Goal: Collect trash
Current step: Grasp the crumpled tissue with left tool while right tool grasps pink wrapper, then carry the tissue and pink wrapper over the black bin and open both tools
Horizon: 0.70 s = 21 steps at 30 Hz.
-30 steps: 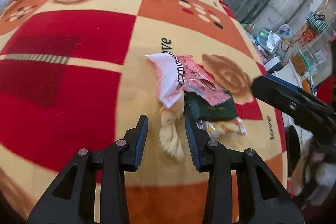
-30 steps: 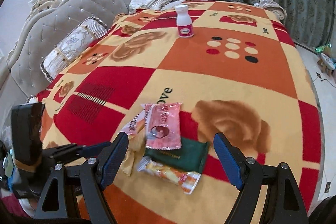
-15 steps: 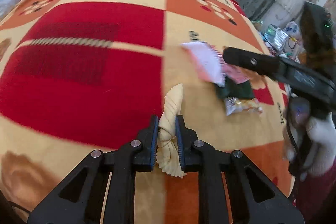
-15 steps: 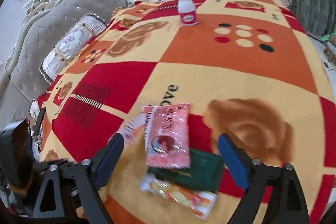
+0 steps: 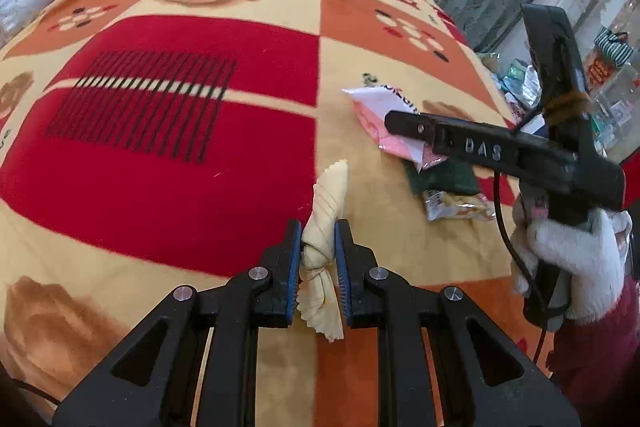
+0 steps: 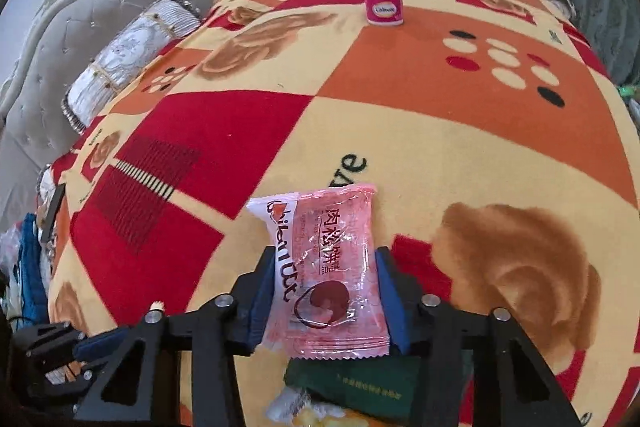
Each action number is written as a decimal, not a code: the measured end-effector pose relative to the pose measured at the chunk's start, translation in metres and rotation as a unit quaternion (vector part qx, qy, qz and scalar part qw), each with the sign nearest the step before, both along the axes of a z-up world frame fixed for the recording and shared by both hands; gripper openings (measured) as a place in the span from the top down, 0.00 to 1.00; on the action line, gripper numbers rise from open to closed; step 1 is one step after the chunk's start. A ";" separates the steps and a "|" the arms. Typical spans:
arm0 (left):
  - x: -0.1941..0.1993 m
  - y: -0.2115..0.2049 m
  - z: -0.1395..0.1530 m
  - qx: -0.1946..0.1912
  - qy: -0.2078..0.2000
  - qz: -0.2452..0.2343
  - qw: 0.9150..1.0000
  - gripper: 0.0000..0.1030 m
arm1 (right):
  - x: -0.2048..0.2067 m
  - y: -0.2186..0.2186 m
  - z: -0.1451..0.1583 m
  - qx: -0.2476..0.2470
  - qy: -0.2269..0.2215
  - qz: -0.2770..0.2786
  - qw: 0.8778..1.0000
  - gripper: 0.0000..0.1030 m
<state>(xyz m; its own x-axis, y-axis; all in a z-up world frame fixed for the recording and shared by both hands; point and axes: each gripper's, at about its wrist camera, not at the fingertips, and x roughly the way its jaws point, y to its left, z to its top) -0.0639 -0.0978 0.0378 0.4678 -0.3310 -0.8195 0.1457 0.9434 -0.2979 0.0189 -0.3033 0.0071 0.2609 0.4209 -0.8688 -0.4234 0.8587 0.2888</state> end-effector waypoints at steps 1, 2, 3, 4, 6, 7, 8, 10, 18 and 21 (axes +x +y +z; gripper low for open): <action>0.000 -0.002 0.002 -0.004 -0.001 -0.001 1.000 0.86 | -0.003 -0.001 0.004 -0.001 -0.006 0.005 1.000 0.61; 0.000 -0.004 0.004 -0.006 -0.003 -0.001 1.000 0.86 | -0.007 -0.003 0.007 -0.002 -0.012 0.008 1.000 0.62; 0.000 -0.006 0.005 -0.007 -0.004 -0.001 1.000 0.86 | -0.010 -0.005 0.011 0.000 -0.018 0.011 1.000 0.63; -0.001 -0.008 0.008 -0.009 -0.006 -0.002 1.000 0.86 | -0.014 -0.008 0.016 0.004 -0.022 0.012 1.000 0.63; -0.003 -0.011 0.012 -0.011 -0.010 -0.005 1.000 0.86 | -0.022 -0.013 0.026 0.011 -0.031 0.013 0.999 0.64; -0.004 -0.014 0.015 -0.012 -0.012 -0.007 1.000 0.86 | -0.027 -0.017 0.033 0.015 -0.038 0.014 0.999 0.64; -0.006 -0.017 0.017 -0.013 -0.014 -0.010 1.000 0.86 | -0.033 -0.022 0.040 0.020 -0.045 0.013 0.999 0.64; -0.008 -0.023 0.021 -0.013 -0.017 -0.014 1.000 0.86 | -0.043 -0.029 0.050 0.026 -0.054 0.013 0.998 0.64; -0.024 -0.055 0.030 -0.002 -0.031 -0.036 0.999 0.86 | -0.083 -0.062 0.066 0.021 -0.070 0.001 0.997 0.64; -0.030 -0.066 0.032 0.006 -0.036 -0.043 0.998 0.86 | -0.094 -0.078 0.066 0.017 -0.067 -0.011 0.998 0.64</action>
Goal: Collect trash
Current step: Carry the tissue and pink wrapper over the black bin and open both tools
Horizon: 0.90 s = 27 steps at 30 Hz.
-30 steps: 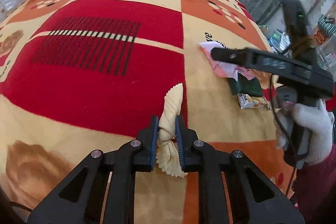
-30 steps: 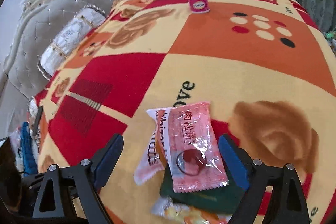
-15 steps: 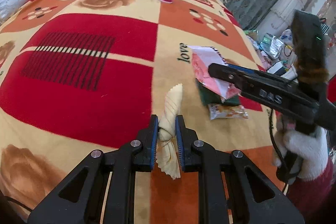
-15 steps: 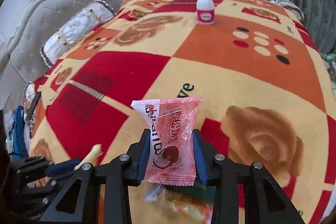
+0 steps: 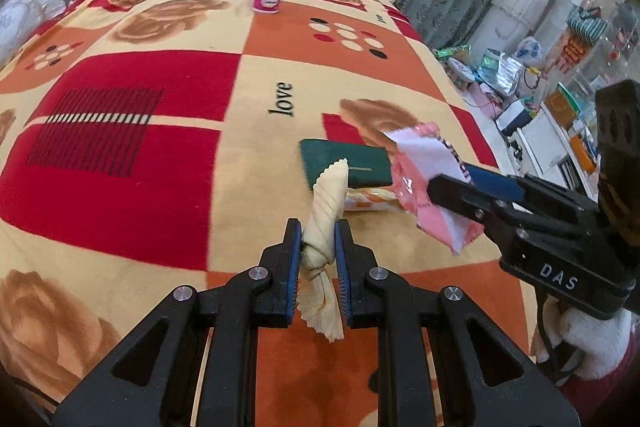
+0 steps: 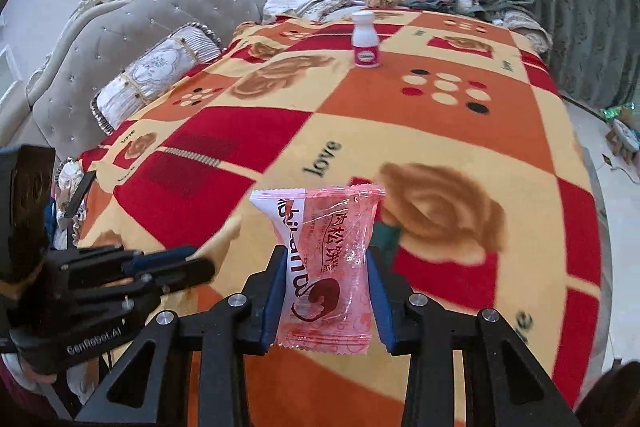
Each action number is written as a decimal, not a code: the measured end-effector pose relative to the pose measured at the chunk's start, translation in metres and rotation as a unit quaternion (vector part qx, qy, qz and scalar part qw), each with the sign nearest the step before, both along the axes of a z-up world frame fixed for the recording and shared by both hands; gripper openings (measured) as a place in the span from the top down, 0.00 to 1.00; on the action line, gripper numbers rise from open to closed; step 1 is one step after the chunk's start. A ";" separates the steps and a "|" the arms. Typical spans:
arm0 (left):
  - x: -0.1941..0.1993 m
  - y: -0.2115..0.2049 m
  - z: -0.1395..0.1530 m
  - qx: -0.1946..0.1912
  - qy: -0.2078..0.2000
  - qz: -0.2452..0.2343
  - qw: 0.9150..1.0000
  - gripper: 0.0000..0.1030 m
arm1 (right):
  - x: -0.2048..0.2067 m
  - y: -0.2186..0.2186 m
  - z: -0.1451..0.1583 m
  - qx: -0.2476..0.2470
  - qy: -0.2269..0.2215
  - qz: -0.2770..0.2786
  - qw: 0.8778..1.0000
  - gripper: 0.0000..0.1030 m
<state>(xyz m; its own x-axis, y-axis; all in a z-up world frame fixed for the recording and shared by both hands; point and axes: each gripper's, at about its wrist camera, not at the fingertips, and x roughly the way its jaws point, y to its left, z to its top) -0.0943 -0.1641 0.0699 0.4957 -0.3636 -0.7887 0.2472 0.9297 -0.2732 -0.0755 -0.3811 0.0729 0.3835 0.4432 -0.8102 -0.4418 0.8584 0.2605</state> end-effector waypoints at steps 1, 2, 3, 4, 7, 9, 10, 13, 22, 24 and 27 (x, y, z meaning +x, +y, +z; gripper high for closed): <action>-0.002 -0.004 0.001 0.003 -0.002 -0.002 1.000 0.86 | -0.004 -0.006 0.000 0.000 0.001 -0.005 1.000 0.64; -0.003 -0.008 0.001 0.006 -0.004 -0.005 1.000 0.86 | -0.007 -0.011 0.001 0.000 0.001 -0.009 1.000 0.64; -0.004 -0.011 0.002 0.007 -0.004 -0.006 1.000 0.86 | -0.010 -0.016 0.001 0.000 0.000 -0.014 1.000 0.64; -0.006 -0.014 0.002 0.009 -0.005 -0.008 1.000 0.86 | -0.014 -0.022 0.002 -0.001 -0.001 -0.019 1.000 0.64; -0.010 -0.025 0.003 0.016 -0.010 -0.016 1.000 0.86 | -0.021 -0.035 0.004 -0.005 -0.004 -0.030 1.000 0.64; -0.012 -0.033 0.004 0.020 -0.013 -0.021 0.999 0.86 | -0.025 -0.043 0.004 -0.005 -0.004 -0.037 0.999 0.64; -0.013 -0.038 0.004 0.022 -0.014 -0.025 0.999 0.86 | -0.027 -0.049 0.005 -0.005 -0.003 -0.042 0.999 0.64; -0.016 -0.049 0.006 0.026 -0.017 -0.035 0.999 0.86 | -0.033 -0.063 0.004 -0.004 -0.002 -0.055 0.998 0.64; -0.025 -0.089 0.010 0.034 -0.027 -0.069 0.997 0.86 | -0.049 -0.107 0.003 -0.004 0.003 -0.095 0.995 0.64; -0.027 -0.098 0.010 0.035 -0.028 -0.077 0.996 0.86 | -0.051 -0.115 0.003 -0.005 0.003 -0.102 0.995 0.64; -0.031 -0.113 0.011 0.037 -0.028 -0.091 0.995 0.86 | -0.056 -0.127 0.004 -0.008 0.003 -0.113 0.994 0.64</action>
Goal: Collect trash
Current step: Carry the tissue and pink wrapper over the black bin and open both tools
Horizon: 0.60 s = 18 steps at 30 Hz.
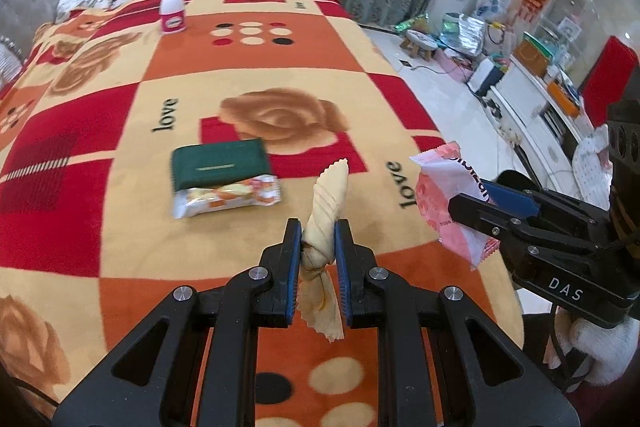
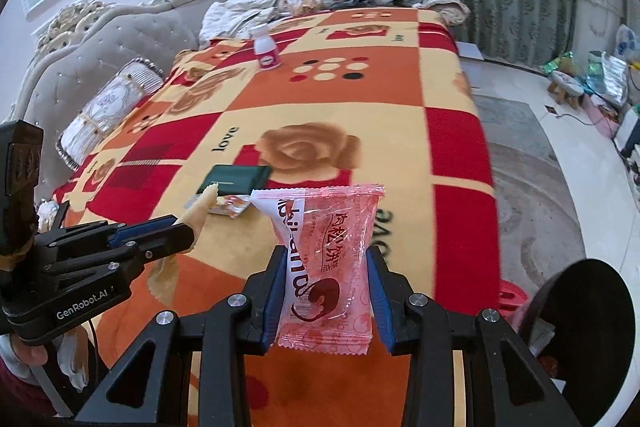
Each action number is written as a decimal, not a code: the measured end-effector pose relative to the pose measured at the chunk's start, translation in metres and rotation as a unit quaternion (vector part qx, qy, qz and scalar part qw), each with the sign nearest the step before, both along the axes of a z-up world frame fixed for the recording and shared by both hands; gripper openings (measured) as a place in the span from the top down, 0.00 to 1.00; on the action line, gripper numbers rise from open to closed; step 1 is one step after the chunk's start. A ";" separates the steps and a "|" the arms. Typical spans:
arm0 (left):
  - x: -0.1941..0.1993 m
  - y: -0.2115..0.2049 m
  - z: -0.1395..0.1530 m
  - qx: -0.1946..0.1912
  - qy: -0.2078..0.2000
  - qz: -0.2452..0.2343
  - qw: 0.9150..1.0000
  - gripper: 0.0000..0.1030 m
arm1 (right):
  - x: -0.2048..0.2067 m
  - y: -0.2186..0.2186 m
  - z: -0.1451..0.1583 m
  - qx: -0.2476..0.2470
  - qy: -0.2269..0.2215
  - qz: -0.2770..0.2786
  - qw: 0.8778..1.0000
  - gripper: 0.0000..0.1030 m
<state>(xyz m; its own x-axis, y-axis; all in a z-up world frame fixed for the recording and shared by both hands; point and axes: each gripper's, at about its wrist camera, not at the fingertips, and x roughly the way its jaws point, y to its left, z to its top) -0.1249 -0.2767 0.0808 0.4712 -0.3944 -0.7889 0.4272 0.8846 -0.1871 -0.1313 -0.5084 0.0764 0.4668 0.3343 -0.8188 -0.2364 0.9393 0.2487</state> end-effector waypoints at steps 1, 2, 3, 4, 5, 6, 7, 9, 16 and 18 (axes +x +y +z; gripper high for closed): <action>-0.001 -0.004 0.000 0.001 0.000 -0.004 1.000 0.86 | -0.002 -0.005 0.000 -0.001 0.000 -0.004 1.000 0.64; -0.002 -0.009 0.000 0.001 -0.001 -0.008 1.000 0.86 | -0.003 -0.009 0.000 -0.001 0.000 -0.007 1.000 0.64; -0.003 -0.013 0.001 0.001 0.000 -0.013 1.000 0.86 | -0.004 -0.014 0.000 -0.002 0.001 -0.012 1.000 0.64; -0.004 -0.019 0.001 0.000 0.000 -0.019 1.000 0.86 | -0.006 -0.017 0.000 -0.003 0.001 -0.015 1.000 0.64; -0.005 -0.023 0.002 0.000 0.000 -0.022 1.000 0.86 | -0.006 -0.021 0.000 -0.004 0.002 -0.019 1.000 0.64; -0.005 -0.026 0.002 -0.001 0.001 -0.026 1.000 0.86 | -0.007 -0.026 0.000 -0.004 0.002 -0.022 1.000 0.64; -0.006 -0.031 0.002 -0.003 0.002 -0.031 1.000 0.86 | -0.009 -0.031 0.001 -0.005 0.002 -0.027 1.000 0.64; -0.007 -0.039 0.002 -0.004 0.004 -0.039 0.999 0.86 | -0.011 -0.040 0.001 -0.007 0.003 -0.035 0.999 0.64; -0.013 -0.072 0.001 -0.012 0.009 -0.072 0.997 0.86 | -0.021 -0.070 -0.001 -0.014 0.006 -0.065 0.998 0.64; -0.015 -0.080 0.000 -0.015 0.013 -0.081 0.997 0.86 | -0.023 -0.079 -0.001 -0.015 0.008 -0.074 0.997 0.64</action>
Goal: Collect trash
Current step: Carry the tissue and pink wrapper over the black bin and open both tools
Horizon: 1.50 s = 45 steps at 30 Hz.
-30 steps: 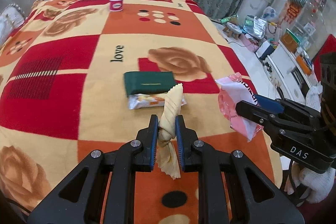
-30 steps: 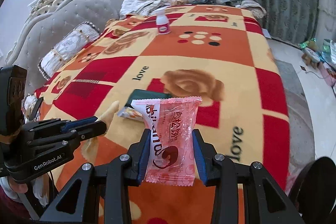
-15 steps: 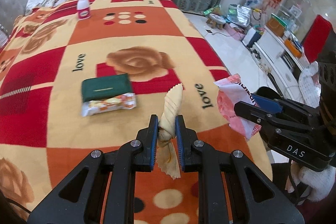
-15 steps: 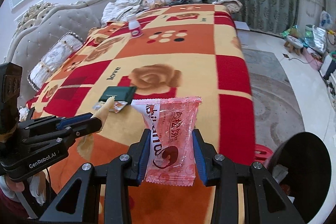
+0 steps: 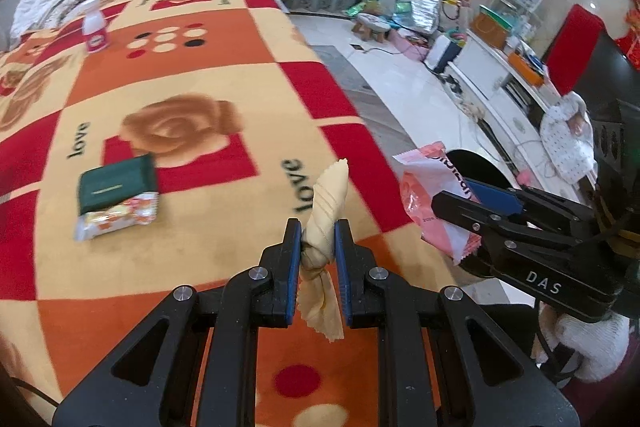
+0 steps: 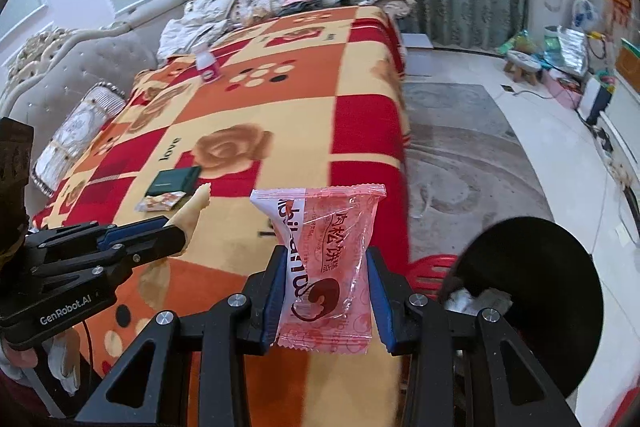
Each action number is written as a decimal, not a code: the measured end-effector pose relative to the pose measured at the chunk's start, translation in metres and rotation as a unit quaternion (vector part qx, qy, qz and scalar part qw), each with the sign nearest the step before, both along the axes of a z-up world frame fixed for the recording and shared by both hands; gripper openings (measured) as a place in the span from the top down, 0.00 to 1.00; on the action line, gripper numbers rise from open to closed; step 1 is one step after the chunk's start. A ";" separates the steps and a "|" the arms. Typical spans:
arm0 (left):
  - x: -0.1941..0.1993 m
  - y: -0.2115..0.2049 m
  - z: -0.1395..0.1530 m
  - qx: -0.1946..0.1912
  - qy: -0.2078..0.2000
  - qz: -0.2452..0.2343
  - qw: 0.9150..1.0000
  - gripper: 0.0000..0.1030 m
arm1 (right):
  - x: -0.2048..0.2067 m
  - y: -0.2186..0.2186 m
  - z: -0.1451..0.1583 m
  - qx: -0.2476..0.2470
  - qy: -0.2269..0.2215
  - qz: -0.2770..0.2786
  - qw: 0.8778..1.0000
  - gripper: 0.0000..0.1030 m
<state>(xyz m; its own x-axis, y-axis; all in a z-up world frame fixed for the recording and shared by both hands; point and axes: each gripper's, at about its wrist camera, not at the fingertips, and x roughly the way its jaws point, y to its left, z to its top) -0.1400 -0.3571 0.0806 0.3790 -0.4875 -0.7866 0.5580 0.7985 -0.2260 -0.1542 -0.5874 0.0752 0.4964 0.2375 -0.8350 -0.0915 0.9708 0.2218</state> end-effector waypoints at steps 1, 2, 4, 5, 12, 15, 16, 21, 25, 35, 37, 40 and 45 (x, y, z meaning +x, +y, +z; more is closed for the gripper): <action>-0.001 -0.005 -0.001 -0.002 0.003 -0.005 1.000 0.86 | -0.002 -0.006 0.000 -0.002 0.001 -0.006 1.000 0.64; -0.002 -0.010 -0.001 -0.003 0.005 -0.009 1.000 0.86 | -0.003 -0.009 -0.001 -0.003 0.002 -0.009 1.000 0.64; -0.005 -0.022 -0.001 -0.007 0.008 -0.020 1.000 0.86 | -0.007 -0.020 -0.002 -0.005 0.004 -0.020 1.000 0.64; -0.006 -0.026 -0.001 -0.007 0.008 -0.023 1.000 0.86 | -0.008 -0.025 -0.002 -0.005 0.005 -0.026 1.000 0.64; -0.015 -0.058 -0.003 -0.008 0.010 -0.053 0.999 0.86 | -0.016 -0.057 -0.007 -0.006 0.011 -0.059 0.998 0.64; -0.018 -0.070 -0.005 -0.010 0.013 -0.062 0.998 0.86 | -0.019 -0.067 -0.009 -0.006 0.013 -0.070 0.997 0.64; -0.019 -0.075 -0.005 -0.011 0.014 -0.066 0.998 0.86 | -0.020 -0.071 -0.009 -0.006 0.014 -0.074 0.997 0.64; -0.021 -0.096 -0.007 -0.012 0.021 -0.083 0.996 0.86 | -0.025 -0.091 -0.015 -0.012 0.021 -0.092 0.995 0.64; -0.021 -0.111 -0.010 -0.017 0.031 -0.096 0.995 0.86 | -0.031 -0.105 -0.018 -0.018 0.026 -0.104 0.994 0.64; -0.023 -0.142 -0.013 -0.027 0.045 -0.123 0.991 0.86 | -0.041 -0.138 -0.028 -0.026 0.044 -0.137 0.989 0.64; -0.022 -0.148 -0.014 -0.031 0.052 -0.126 0.990 0.86 | -0.044 -0.144 -0.030 -0.026 0.047 -0.142 0.988 0.64; -0.020 -0.155 -0.017 -0.034 0.061 -0.130 0.989 0.86 | -0.046 -0.148 -0.033 -0.027 0.050 -0.146 0.988 0.64; -0.020 -0.164 -0.022 -0.033 0.067 -0.134 0.988 0.86 | -0.050 -0.157 -0.037 -0.027 0.056 -0.155 0.986 0.64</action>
<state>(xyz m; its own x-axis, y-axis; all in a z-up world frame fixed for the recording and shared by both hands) -0.1596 -0.5215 0.0586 0.1234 -0.6080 -0.7843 0.7095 0.6066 -0.3586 -0.2038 -0.7443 0.0379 0.4424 0.0422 -0.8958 0.2327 0.9593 0.1601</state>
